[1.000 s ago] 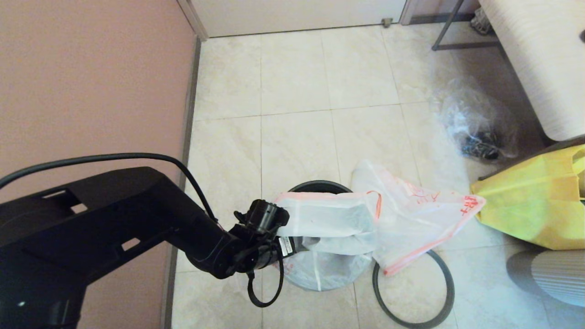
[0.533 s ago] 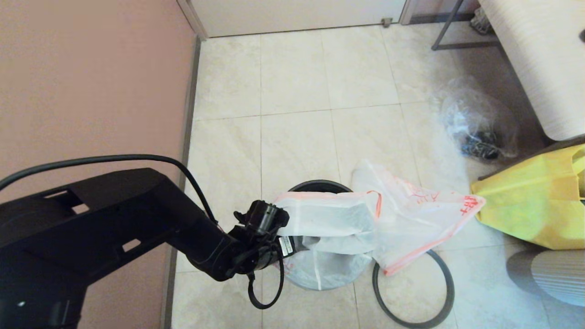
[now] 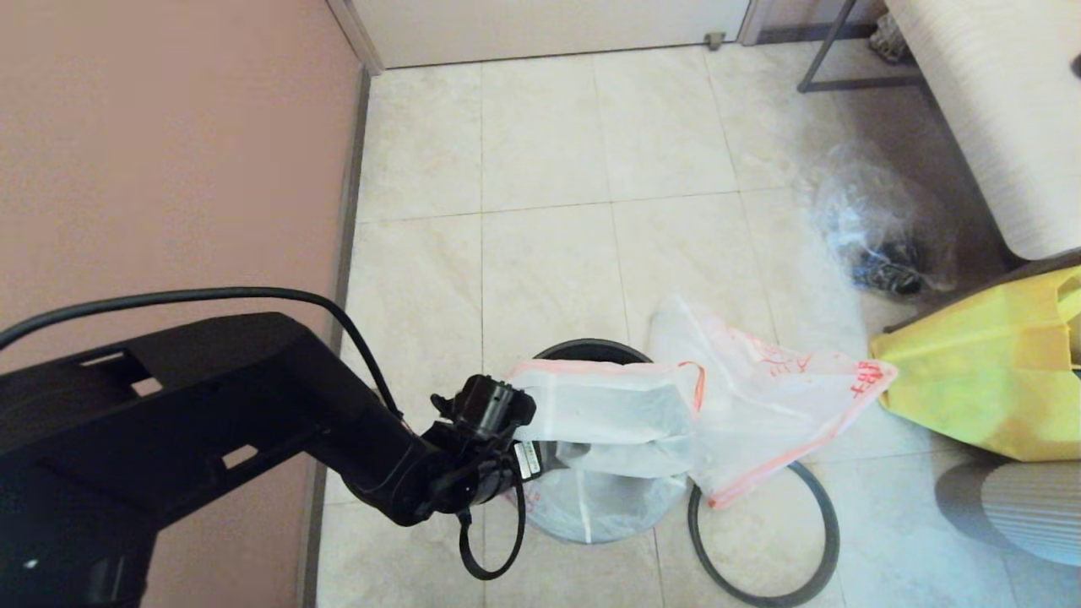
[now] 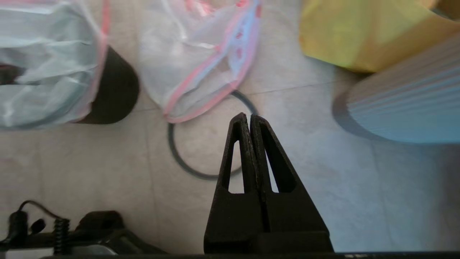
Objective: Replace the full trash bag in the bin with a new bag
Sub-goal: Put the new garbage bag on the trash can
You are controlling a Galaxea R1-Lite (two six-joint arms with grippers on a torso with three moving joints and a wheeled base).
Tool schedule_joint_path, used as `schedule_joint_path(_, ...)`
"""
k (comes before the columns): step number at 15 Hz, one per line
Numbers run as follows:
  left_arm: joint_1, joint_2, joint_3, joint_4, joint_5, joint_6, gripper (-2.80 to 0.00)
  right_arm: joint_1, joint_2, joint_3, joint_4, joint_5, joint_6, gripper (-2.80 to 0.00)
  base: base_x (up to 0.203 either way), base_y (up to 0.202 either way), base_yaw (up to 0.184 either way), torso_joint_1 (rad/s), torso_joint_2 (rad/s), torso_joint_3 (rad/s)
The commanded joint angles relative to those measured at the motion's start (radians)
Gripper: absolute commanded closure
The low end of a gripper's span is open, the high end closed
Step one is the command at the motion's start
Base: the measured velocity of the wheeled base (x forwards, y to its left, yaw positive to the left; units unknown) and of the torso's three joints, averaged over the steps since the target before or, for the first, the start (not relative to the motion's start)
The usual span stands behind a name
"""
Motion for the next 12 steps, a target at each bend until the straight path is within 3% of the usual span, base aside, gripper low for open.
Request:
schedule_joint_path(1,-0.002,-0.004,0.0,-0.003,0.002,-0.004,0.0,0.001,-0.018,0.019,-0.001,0.027,-0.04,0.0,0.0,0.0,0.0,0.0,0.0,0.0)
schedule_joint_path(2,-0.002,-0.001,-0.003,-0.002,0.002,-0.003,0.0,0.0,-0.018,0.031,-0.014,0.038,-0.081,0.0,0.0,0.0,0.0,0.0,0.0,0.0)
schedule_joint_path(6,0.016,-0.088,0.008,0.003,-0.004,-0.006,0.0,0.001,-0.018,0.033,-0.017,0.056,-0.089,0.0,0.0,0.0,0.0,0.0,0.0,0.0)
schedule_joint_path(10,0.1,-0.161,0.016,0.004,-0.079,-0.01,0.0,0.001,-0.018,0.034,-0.017,0.051,-0.08,0.0,0.0,0.0,0.0,0.0,0.0,0.0)
schedule_joint_path(12,0.117,-0.164,0.023,0.001,-0.086,-0.012,0.0,0.001,-0.018,0.033,-0.016,0.053,-0.082,0.0,0.0,0.0,0.0,0.0,0.0,0.0)
